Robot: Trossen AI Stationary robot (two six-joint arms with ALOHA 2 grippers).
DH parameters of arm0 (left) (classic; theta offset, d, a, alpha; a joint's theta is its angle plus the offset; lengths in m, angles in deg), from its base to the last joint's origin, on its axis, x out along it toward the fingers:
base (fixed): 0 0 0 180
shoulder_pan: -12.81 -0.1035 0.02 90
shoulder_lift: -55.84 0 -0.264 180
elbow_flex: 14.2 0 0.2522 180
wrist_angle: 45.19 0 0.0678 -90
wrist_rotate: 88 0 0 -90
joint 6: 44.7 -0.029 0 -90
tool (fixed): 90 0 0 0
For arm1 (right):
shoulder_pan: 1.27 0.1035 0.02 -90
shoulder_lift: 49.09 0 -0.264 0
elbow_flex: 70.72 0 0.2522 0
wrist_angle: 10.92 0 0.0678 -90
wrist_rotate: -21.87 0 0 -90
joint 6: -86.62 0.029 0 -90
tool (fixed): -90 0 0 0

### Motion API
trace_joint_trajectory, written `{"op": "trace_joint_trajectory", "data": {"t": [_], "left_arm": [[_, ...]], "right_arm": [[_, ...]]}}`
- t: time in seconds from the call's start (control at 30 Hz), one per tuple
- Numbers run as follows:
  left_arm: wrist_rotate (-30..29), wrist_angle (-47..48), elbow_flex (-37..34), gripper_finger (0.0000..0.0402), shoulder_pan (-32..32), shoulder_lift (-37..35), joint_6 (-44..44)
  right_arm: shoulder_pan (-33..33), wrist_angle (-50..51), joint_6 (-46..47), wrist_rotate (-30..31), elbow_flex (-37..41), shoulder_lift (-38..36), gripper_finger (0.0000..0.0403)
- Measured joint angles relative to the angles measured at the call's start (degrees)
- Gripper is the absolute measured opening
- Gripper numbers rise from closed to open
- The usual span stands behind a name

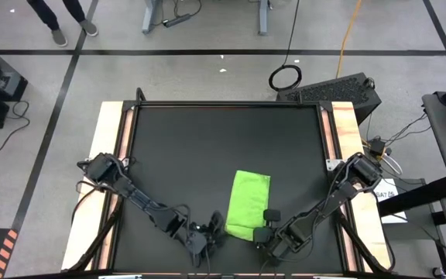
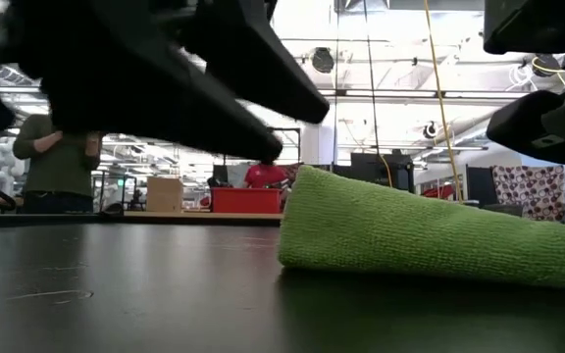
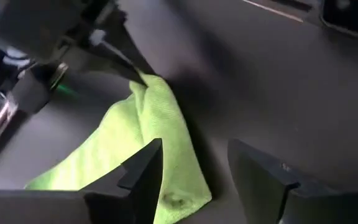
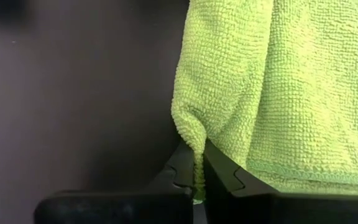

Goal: Roll towel
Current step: Roll the green towel on the table

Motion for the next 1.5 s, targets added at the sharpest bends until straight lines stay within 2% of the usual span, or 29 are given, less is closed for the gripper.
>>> {"op": "trace_joint_trajectory", "data": {"t": [0.13, 0.33, 0.57, 0.67, 0.9, 1.0, 1.13, 1.27, 1.4, 1.5], "left_arm": [[-0.48, -1.11, 0.00, 0.0187, -0.80, 2.66, -3.87], [-0.83, -0.73, 0.04, 0.0187, -3.22, 5.38, -3.95], [1.41, 2.38, 0.31, 0.0181, -4.99, 5.49, 3.37], [3.17, 3.13, 0.31, 0.0147, -5.78, 5.42, 6.44], [6.74, 3.80, 0.24, 0.0019, -6.26, 5.42, 6.53], [8.27, 3.98, 0.24, 0.0013, -6.58, 5.42, 7.71], [14.41, 4.50, 0.24, 0.0011, -8.20, 5.34, 13.16], [23.04, 4.84, 0.26, 0.0009, -10.31, 5.34, 19.96], [31.36, 4.77, 0.24, 0.0008, -12.18, 5.42, 26.11], [37.20, 4.70, 0.24, 0.0007, -13.66, 5.50, 30.78]], "right_arm": [[-0.61, -0.50, -0.08, -1.02, -0.02, -0.04, 0.0000], [-0.70, -2.43, -0.22, -1.05, -0.04, -0.04, 0.0000], [-0.70, -2.67, -0.33, -1.82, -0.08, -0.04, 0.0000], [-0.70, -2.72, -0.54, -1.79, -0.09, -0.05, 0.0004], [-0.66, -4.07, -0.81, -2.04, -0.11, -0.07, 0.0008], [-0.60, -4.88, -1.24, -2.02, -0.11, -0.07, 0.0016], [-0.25, -5.10, -2.60, -1.83, -0.13, -0.12, 0.0059], [1.46, -5.13, -5.08, 1.50, -0.13, -0.93, 0.0129], [4.21, -5.57, -7.94, 8.15, -0.15, -1.79, 0.0189], [6.81, -5.60, -9.81, 13.98, -0.22, -1.81, 0.0209]]}}
